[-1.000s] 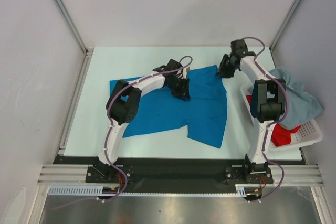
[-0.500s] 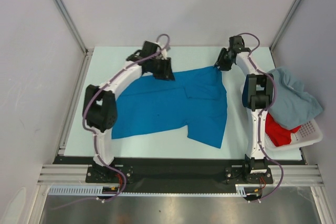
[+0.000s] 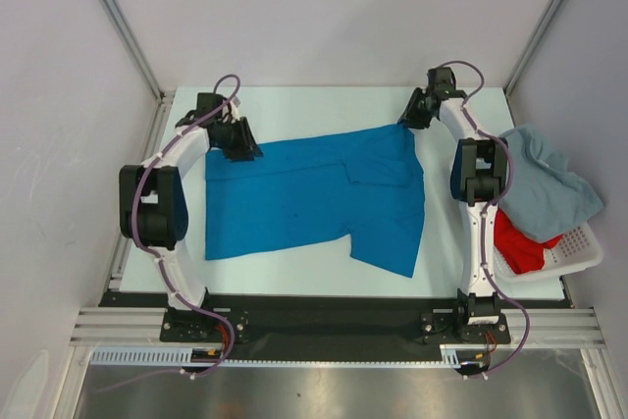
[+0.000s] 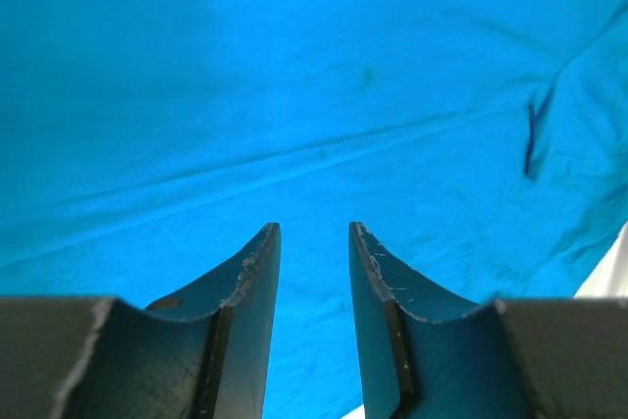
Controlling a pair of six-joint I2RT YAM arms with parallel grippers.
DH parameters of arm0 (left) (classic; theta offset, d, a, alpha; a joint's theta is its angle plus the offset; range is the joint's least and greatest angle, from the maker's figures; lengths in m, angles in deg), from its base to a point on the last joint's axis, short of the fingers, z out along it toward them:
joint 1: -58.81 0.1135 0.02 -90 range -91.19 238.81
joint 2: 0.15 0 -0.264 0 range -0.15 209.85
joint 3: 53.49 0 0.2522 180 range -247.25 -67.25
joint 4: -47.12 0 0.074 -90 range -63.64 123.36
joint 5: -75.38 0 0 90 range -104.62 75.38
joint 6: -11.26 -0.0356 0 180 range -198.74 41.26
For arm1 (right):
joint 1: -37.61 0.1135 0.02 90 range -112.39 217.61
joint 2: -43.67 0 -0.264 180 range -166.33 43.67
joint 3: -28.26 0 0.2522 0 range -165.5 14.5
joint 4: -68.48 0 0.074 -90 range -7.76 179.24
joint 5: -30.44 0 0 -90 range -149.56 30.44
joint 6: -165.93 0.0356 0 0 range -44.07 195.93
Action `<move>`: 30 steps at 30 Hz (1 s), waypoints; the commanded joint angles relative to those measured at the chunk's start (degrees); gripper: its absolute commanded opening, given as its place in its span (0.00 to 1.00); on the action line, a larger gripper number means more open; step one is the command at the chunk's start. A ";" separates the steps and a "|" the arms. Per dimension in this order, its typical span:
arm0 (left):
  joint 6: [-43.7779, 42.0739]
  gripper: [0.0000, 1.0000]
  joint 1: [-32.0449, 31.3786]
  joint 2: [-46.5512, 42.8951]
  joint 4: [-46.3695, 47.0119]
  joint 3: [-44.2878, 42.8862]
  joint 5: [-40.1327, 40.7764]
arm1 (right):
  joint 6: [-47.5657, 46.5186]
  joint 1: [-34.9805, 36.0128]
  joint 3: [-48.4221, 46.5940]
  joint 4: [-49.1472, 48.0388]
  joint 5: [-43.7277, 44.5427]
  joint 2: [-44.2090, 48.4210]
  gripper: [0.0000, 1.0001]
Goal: Fold and stack the t-shirts
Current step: Fold the tshirt
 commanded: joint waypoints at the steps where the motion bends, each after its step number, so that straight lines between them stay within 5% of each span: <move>1: 2.80 0.40 2.72 -2.93 4.21 1.64 -3.06 | 1.13 -0.35 -2.88 -2.30 -1.36 -2.04 0.33; 5: 3.60 0.41 5.72 -1.97 4.84 2.96 -3.69 | 1.48 -0.44 -3.67 -2.65 -0.92 -3.01 0.28; 13: 3.87 0.38 9.68 2.34 5.81 4.55 -2.72 | 1.04 -1.58 -3.67 -5.37 2.95 -3.10 0.00; 21: 3.43 0.38 10.56 3.48 7.39 3.58 0.00 | 1.74 -2.02 -4.90 -10.99 4.00 -5.12 0.00; 28: 1.41 0.50 10.65 1.82 4.23 -0.20 2.20 | 3.33 -1.93 -11.13 -12.59 5.06 -9.08 0.00; 30: 0.44 0.53 10.30 -1.25 2.83 0.94 3.86 | 4.03 -1.93 -13.33 -11.18 4.97 -9.08 0.12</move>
